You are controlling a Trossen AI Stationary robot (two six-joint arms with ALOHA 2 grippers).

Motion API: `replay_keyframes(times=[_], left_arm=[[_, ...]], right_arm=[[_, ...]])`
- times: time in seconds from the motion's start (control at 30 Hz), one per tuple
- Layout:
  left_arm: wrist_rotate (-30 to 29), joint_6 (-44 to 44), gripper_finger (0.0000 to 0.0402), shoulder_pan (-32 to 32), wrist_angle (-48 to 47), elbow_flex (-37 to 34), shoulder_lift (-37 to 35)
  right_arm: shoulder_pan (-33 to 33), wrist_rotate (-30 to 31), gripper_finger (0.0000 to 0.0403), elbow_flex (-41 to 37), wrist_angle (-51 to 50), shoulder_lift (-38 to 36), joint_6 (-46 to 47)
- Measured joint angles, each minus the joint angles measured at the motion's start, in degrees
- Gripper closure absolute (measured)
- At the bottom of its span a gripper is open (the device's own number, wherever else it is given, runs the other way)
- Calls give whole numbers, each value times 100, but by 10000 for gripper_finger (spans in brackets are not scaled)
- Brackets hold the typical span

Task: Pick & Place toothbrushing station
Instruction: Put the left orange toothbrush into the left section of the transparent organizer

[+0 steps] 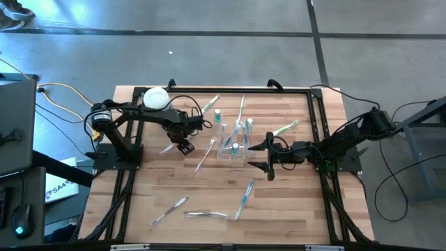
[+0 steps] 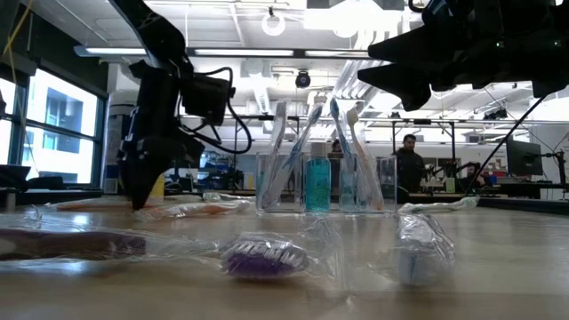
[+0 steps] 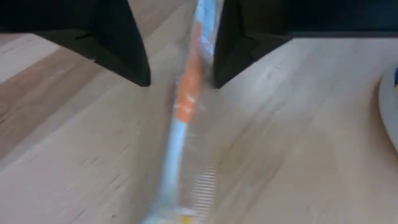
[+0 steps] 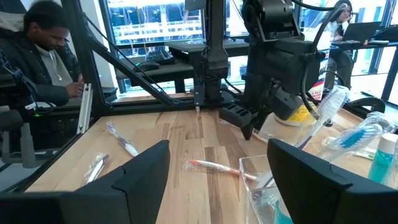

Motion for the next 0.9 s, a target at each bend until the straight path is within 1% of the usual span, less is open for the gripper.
replay_keyframes(times=[0.2,0.23,0.27,0.43,0.63,0.73,0.83,0.9], left_arm=[[46,-9,363,-7,11,-6,5],[45,-20,380,-7,13,-6,6],[41,-30,387,-7,15,-9,5],[24,-85,381,-8,17,-11,9],[-77,-9,394,-42,43,-26,-163],[-205,-38,394,-67,-91,20,-313],[-258,-116,394,-150,-508,58,-501],[-281,-129,394,-227,-405,187,-694]], right_arm=[[0,-1,140,0,0,0,0],[0,-1,140,-1,0,0,0],[0,-1,140,0,0,-1,0],[0,-2,140,-1,0,-2,0],[0,-2,140,0,-2,0,0],[0,-2,140,-1,-36,0,0],[0,0,140,-2,-76,0,0],[0,-1,140,-2,-103,0,0]])
